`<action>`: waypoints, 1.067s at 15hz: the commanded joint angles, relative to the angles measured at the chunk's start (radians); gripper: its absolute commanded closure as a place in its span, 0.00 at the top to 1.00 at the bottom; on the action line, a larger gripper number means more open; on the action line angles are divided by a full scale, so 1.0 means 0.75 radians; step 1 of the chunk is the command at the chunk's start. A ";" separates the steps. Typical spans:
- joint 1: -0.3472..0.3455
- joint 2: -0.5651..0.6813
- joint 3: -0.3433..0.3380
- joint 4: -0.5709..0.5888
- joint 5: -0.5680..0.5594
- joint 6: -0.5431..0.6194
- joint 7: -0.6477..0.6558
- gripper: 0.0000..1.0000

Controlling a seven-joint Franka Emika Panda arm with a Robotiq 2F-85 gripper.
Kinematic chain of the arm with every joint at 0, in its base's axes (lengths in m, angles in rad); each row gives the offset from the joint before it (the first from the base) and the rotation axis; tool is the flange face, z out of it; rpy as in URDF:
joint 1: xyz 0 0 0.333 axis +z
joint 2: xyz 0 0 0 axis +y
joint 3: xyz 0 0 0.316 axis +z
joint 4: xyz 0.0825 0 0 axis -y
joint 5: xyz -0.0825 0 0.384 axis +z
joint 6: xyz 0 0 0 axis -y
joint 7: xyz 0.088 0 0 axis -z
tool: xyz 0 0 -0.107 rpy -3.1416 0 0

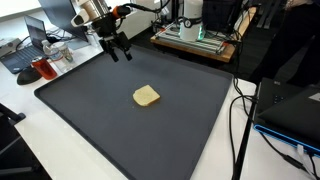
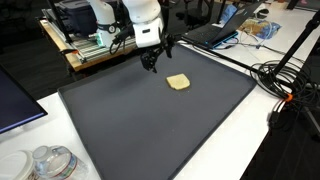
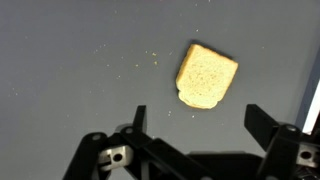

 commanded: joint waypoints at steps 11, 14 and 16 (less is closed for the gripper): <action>0.259 -0.644 0.039 -0.648 -0.314 0.147 1.025 1.00; 0.360 -0.618 0.053 -0.553 -0.526 0.037 1.288 1.00; 0.404 -0.580 0.079 -0.471 -0.626 -0.060 1.392 1.00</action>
